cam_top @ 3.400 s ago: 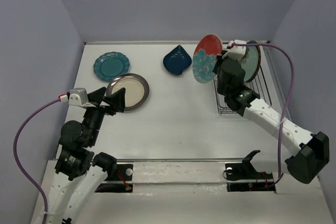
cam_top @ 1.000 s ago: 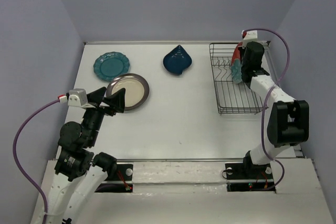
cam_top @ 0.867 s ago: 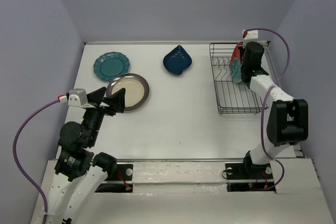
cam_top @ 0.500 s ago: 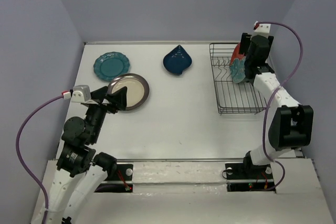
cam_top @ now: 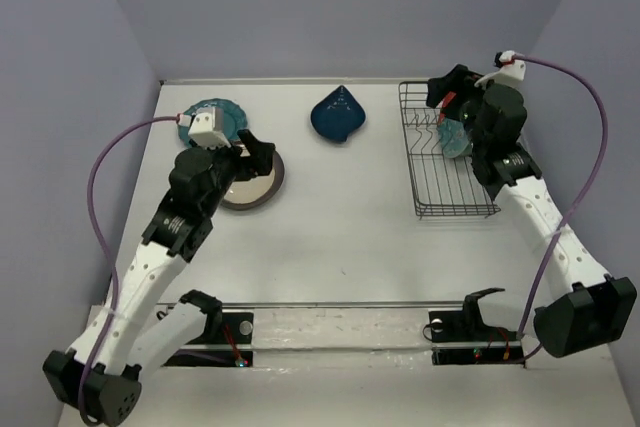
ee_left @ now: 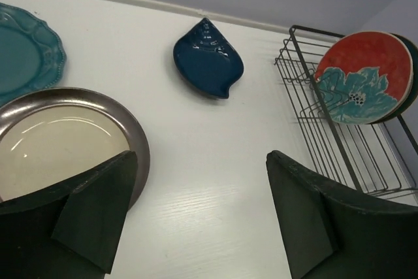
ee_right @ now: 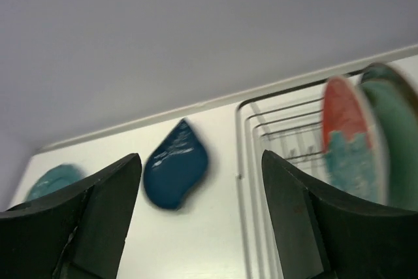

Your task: Load the plates into the dish rack

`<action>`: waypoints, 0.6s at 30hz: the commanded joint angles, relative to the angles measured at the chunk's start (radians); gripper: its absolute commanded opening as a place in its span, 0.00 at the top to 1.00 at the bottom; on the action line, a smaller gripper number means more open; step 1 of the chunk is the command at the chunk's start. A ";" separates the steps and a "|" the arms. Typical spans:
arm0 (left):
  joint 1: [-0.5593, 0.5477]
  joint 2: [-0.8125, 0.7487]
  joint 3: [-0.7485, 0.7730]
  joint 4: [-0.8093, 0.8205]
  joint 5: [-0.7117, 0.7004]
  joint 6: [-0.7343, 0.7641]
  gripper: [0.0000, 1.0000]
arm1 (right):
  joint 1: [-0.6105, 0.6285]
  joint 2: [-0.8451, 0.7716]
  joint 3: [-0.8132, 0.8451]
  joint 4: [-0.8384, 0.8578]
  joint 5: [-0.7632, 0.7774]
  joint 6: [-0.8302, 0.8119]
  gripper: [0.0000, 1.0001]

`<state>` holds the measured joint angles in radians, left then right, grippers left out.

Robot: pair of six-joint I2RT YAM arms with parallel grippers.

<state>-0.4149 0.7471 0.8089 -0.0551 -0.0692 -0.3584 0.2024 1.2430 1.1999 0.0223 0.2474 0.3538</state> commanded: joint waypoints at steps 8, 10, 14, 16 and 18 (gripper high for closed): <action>-0.013 0.572 0.291 0.139 0.042 -0.178 0.32 | 0.123 -0.266 -0.272 -0.019 -0.327 0.267 0.22; -0.015 0.688 0.353 0.168 0.049 -0.203 0.36 | 0.132 -0.347 -0.333 -0.050 -0.361 0.277 0.22; -0.033 0.889 0.501 0.167 0.011 -0.225 0.38 | 0.132 -0.471 -0.416 -0.073 -0.407 0.298 0.22; -0.032 1.023 0.634 0.111 -0.012 -0.206 0.39 | 0.132 -0.500 -0.447 -0.085 -0.442 0.300 0.22; -0.033 1.159 0.729 0.068 -0.047 -0.189 0.40 | 0.132 -0.519 -0.457 -0.114 -0.453 0.294 0.22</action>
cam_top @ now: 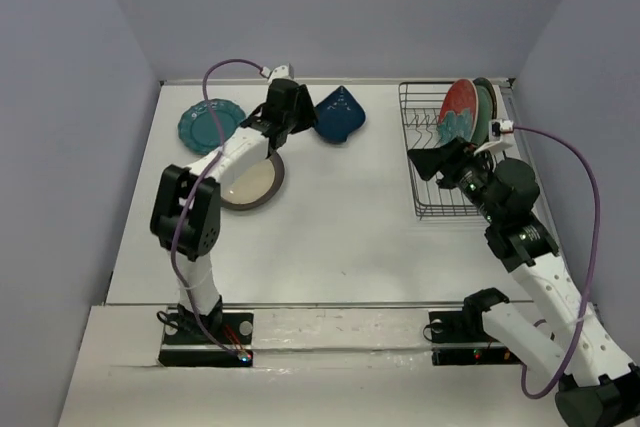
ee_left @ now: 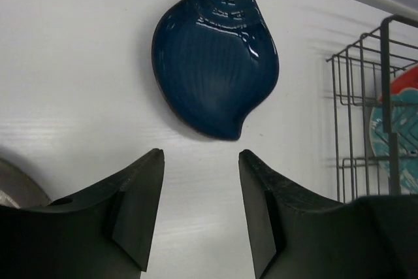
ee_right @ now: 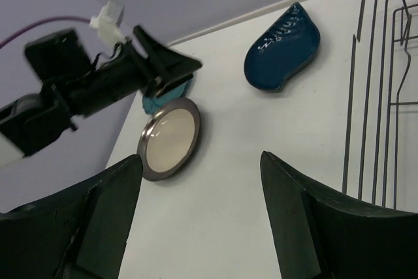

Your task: Load the plates into the dish rack

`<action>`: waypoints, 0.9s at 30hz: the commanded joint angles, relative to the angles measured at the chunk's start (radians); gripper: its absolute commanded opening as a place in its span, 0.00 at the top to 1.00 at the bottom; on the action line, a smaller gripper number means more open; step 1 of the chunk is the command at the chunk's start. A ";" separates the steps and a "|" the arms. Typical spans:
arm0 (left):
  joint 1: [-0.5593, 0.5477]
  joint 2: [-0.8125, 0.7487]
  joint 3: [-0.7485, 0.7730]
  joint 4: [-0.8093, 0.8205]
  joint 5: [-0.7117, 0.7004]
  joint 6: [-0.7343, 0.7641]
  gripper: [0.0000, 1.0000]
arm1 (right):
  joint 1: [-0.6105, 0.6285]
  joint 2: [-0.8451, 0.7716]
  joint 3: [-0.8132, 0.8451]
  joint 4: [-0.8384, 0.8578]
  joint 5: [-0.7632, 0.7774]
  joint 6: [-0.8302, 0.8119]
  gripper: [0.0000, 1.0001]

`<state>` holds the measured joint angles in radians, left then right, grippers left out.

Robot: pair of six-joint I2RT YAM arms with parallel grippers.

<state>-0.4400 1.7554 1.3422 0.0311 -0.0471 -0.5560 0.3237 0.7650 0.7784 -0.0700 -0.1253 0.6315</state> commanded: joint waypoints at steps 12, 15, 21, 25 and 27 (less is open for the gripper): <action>-0.008 0.589 0.762 -0.264 -0.220 0.087 0.41 | 0.011 -0.029 -0.079 -0.022 -0.149 -0.012 0.22; -0.008 0.607 0.761 -0.240 -0.235 0.106 0.41 | 0.011 -0.020 -0.082 -0.016 -0.151 -0.018 0.22; -0.008 0.710 0.856 -0.290 -0.215 0.102 0.42 | 0.011 0.003 -0.088 0.019 -0.151 -0.021 0.22; -0.006 0.727 0.802 -0.232 -0.178 0.082 0.48 | 0.011 0.017 -0.097 0.036 -0.165 -0.018 0.23; -0.008 0.745 0.801 -0.226 -0.168 0.079 0.51 | 0.011 0.020 -0.099 0.038 -0.166 -0.019 0.23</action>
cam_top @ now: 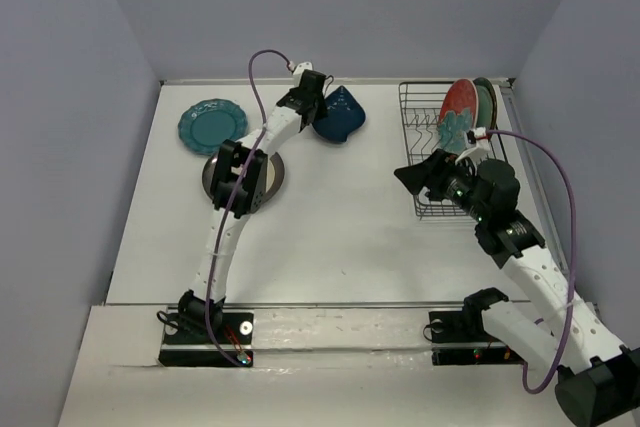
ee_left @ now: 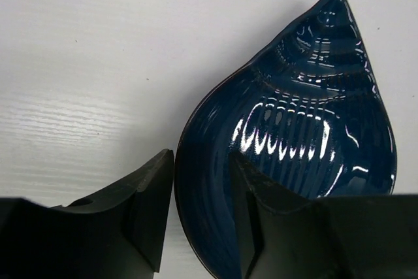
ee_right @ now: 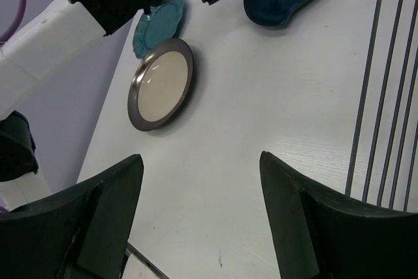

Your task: Load the plates into the dish rack

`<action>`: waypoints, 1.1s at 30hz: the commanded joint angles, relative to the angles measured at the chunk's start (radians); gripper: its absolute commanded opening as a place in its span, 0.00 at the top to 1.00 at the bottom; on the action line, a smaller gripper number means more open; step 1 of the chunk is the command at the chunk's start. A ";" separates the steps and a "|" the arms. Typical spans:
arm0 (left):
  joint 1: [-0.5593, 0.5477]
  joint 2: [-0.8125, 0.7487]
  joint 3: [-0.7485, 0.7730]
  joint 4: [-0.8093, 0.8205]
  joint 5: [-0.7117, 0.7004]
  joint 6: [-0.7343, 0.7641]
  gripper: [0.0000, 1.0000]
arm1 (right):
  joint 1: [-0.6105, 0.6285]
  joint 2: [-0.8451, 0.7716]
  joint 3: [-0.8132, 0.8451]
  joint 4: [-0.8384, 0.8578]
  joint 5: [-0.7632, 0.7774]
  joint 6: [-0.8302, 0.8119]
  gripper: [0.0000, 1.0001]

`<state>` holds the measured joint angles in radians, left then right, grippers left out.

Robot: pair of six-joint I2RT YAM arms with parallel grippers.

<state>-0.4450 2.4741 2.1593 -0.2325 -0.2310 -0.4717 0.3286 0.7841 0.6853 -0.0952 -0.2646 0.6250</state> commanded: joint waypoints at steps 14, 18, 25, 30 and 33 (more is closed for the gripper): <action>-0.001 -0.032 -0.150 0.182 0.081 -0.015 0.94 | 0.006 -0.013 -0.023 0.083 -0.021 -0.007 0.24; 0.002 -0.144 -0.265 0.281 0.093 -0.022 0.94 | 0.006 -0.014 0.000 0.043 -0.002 -0.042 0.24; 0.020 -0.446 -0.453 0.429 0.182 -0.091 0.94 | 0.006 0.032 0.054 0.011 -0.012 -0.064 0.20; 0.025 -0.663 -0.642 0.510 0.263 -0.155 0.94 | 0.006 0.110 0.105 0.011 -0.054 -0.067 0.13; 0.023 -0.756 -0.726 0.558 0.305 -0.195 0.94 | 0.006 0.156 0.138 0.017 -0.056 -0.064 0.09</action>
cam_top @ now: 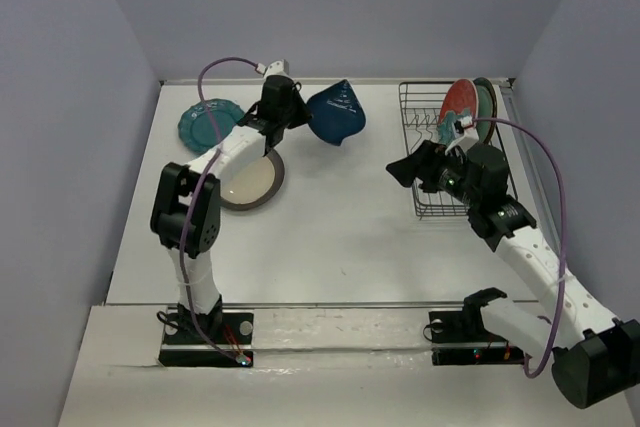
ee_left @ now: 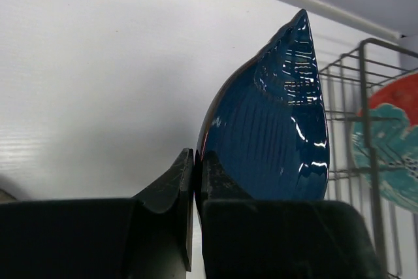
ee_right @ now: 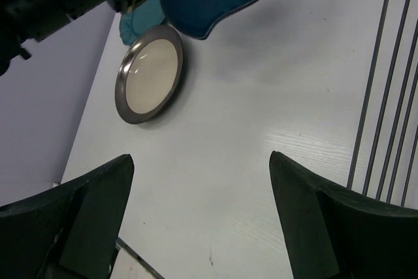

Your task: Load the plates into the dish rack

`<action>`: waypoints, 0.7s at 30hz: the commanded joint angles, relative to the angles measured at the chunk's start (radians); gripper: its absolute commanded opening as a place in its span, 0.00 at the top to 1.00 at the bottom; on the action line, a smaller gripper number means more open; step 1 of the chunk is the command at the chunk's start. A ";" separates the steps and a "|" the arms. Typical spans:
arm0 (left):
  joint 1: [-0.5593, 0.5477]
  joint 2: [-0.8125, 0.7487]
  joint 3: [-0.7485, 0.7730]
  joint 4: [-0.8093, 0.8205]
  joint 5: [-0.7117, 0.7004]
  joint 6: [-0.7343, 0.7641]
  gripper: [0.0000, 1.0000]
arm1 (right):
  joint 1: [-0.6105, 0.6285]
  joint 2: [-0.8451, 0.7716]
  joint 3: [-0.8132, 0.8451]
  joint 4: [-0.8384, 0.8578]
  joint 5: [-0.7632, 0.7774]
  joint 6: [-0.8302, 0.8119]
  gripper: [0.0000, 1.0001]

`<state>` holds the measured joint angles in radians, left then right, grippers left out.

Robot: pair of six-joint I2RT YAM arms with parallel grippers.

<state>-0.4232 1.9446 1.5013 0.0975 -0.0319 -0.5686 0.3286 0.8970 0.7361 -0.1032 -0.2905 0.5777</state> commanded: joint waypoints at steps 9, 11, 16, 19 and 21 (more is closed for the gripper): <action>-0.049 -0.564 -0.392 0.346 0.133 -0.175 0.94 | 0.006 0.190 0.190 0.091 -0.078 0.053 0.05; -0.061 -0.591 -0.424 0.366 0.132 -0.183 0.94 | 0.006 0.218 0.209 0.100 -0.116 0.062 0.05; -0.107 -0.621 -0.458 0.393 0.138 -0.183 0.94 | 0.006 0.243 0.207 0.172 -0.183 0.071 0.05; -0.127 -0.630 -0.467 0.413 0.128 -0.183 0.94 | 0.006 0.232 0.181 0.201 -0.190 0.068 0.05; -0.135 -0.631 -0.470 0.427 0.136 -0.189 0.94 | 0.006 0.230 0.168 0.209 -0.176 0.073 0.05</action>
<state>-0.5404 1.3800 1.0161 0.2939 0.0826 -0.7006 0.3286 1.1469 0.8948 0.0097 -0.4397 0.6411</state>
